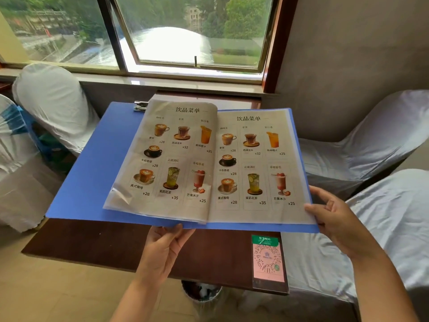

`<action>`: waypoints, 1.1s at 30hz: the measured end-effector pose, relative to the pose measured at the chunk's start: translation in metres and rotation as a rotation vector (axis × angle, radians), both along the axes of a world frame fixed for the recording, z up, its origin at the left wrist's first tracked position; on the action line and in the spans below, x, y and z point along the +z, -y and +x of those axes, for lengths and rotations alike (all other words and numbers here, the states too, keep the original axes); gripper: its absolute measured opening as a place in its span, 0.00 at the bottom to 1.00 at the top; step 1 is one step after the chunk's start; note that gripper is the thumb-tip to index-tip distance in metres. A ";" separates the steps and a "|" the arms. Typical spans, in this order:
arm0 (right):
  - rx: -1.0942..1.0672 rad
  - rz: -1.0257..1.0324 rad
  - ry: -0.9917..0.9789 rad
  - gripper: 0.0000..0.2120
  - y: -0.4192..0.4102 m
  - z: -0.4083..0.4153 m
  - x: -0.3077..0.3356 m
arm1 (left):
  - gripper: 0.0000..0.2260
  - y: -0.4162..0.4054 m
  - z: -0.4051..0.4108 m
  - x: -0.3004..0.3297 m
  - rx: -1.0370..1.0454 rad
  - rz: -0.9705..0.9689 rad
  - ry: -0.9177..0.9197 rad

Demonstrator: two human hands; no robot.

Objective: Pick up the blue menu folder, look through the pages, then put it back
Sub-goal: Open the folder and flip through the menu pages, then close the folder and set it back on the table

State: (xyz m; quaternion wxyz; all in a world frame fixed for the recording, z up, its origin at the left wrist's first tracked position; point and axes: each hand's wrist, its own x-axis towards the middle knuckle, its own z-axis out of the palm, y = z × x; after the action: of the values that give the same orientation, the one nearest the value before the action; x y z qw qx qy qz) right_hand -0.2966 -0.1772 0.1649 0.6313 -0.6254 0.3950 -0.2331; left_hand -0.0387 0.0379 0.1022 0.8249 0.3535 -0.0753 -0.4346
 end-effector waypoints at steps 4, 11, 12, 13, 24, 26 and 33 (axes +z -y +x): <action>0.010 0.006 0.039 0.20 -0.001 -0.001 -0.003 | 0.15 -0.002 0.001 0.001 0.016 0.034 0.040; -0.007 -0.025 0.119 0.21 -0.009 0.008 -0.013 | 0.09 -0.005 0.006 0.013 0.077 0.333 0.593; -0.008 -0.027 0.127 0.21 -0.011 0.010 -0.014 | 0.08 -0.006 0.006 0.015 0.067 0.410 0.722; -0.011 -0.028 0.137 0.21 -0.013 0.012 -0.015 | 0.08 -0.006 0.007 0.017 0.050 0.464 0.841; 0.075 0.029 0.257 0.25 -0.024 0.015 -0.012 | 0.18 -0.005 0.027 0.040 -0.199 0.274 0.457; 0.097 0.014 0.282 0.24 -0.025 0.014 -0.008 | 0.15 -0.005 0.024 0.036 -0.155 0.246 0.409; 0.128 0.120 0.345 0.20 -0.026 0.011 0.002 | 0.10 -0.002 0.011 0.023 -0.046 0.268 0.282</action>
State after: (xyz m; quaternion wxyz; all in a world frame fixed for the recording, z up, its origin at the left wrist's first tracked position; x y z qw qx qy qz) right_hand -0.2857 -0.1511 0.1674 0.7392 -0.5614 0.2537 -0.2723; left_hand -0.0281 0.0394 0.1252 0.7415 0.5157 -0.1398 -0.4058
